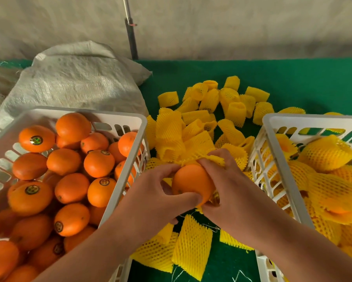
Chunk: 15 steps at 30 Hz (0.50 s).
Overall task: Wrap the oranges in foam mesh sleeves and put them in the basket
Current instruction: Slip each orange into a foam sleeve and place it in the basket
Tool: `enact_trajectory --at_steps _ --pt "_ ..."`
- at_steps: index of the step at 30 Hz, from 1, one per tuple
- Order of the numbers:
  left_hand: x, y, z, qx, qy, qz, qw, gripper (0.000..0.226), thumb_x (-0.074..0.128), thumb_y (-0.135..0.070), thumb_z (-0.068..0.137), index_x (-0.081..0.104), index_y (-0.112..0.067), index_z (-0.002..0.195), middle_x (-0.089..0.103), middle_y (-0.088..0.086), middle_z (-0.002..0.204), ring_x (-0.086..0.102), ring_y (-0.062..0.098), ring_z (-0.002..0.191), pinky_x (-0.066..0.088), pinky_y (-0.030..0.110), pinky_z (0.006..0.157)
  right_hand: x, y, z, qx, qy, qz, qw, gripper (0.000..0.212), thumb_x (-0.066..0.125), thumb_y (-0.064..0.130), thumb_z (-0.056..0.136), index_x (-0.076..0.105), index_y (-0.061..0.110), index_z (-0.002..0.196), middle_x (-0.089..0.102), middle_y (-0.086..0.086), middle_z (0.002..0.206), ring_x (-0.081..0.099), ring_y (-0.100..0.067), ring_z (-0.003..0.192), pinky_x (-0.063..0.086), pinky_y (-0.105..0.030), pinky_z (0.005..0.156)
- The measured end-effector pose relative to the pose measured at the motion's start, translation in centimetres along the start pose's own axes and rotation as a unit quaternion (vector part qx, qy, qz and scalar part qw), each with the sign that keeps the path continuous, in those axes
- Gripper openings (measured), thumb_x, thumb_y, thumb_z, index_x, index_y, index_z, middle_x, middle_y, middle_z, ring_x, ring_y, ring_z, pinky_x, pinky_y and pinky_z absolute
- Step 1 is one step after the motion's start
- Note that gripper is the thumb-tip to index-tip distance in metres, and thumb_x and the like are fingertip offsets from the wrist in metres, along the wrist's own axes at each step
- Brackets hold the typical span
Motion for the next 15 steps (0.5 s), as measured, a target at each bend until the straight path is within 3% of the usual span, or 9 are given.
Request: enact_trajectory --at_steps 2,3,6,9,12,15 --pt "-0.4 -0.6 -0.3 0.039 -0.088 0.1 0.99 0.066 0.076 -0.076 0.059 0.059 -0.053 0.118 0.068 -0.021 0.086 0.066 -0.004 0.08 0.049 0.009 0.056 -0.4 0.7 -0.2 -0.01 -0.012 -0.007 1.0 0.078 0.082 0.04 0.087 0.028 0.046 0.142 0.014 0.018 0.151 0.05 -0.006 0.096 0.037 -0.001 0.06" --pt "-0.6 -1.0 -0.6 0.062 -0.13 0.143 0.979 0.064 0.073 -0.08 0.06 0.059 -0.051 0.116 0.064 -0.022 0.084 0.062 -0.006 0.082 0.045 0.008 0.054 -0.6 1.3 -0.3 -0.019 -0.021 -0.016 0.999 0.079 0.082 0.037 0.087 0.027 0.044 0.143 0.015 0.015 0.152 0.05 -0.006 0.096 0.035 0.0 0.06" --pt "-0.8 -2.4 -1.6 0.158 -0.218 0.212 0.939 0.055 0.063 -0.083 0.066 0.054 -0.046 0.105 0.054 -0.024 0.093 0.055 0.001 0.087 0.047 0.018 0.063 -1.4 3.0 -0.8 -0.054 -0.049 -0.021 0.997 0.079 0.081 0.035 0.086 0.033 0.037 0.148 0.02 0.012 0.151 0.051 0.004 0.087 0.033 0.005 0.056" --pt "-1.3 -2.9 -2.1 0.195 -0.265 0.168 0.929 0.049 0.068 -0.075 0.07 0.045 -0.042 0.097 0.051 -0.018 0.1 0.057 0.008 0.087 0.058 0.035 0.06 -2.2 4.2 -1.2 -0.101 -0.074 0.006 0.992 0.071 0.07 0.037 0.091 0.033 0.038 0.151 0.017 0.018 0.151 0.052 0.011 0.086 0.042 0.003 0.069" --pt "-1.9 -2.9 -2.0 0.199 -0.278 0.109 0.933 0.049 0.074 -0.068 0.07 0.051 -0.036 0.1 0.051 -0.016 0.102 0.059 0.009 0.088 0.061 0.032 0.057 -3.2 4.7 -1.6 -0.14 -0.092 0.052 0.985 0.064 0.066 0.036 0.09 0.044 0.041 0.149 0.031 0.019 0.148 0.059 -0.003 0.1 0.054 -0.016 0.068" --pt "-2.2 -3.3 -2.1 0.22 -0.276 0.113 0.929 0.056 0.076 -0.066 0.07 0.048 -0.035 0.107 0.048 -0.018 0.108 0.058 0.01 0.095 0.06 0.026 0.059 -4.5 4.6 -1.9 -0.141 -0.171 0.098 0.97 0.052 0.068 0.035 0.085 0.057 0.034 0.136 0.046 0.013 0.135 0.06 -0.008 0.099 0.047 -0.014 0.073"
Point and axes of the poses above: each hand's wrist, its own z-axis towards the middle knuckle, its own x-axis out of the palm, y = z × x, the point moved 5 cm from there along z, towards the middle knuckle
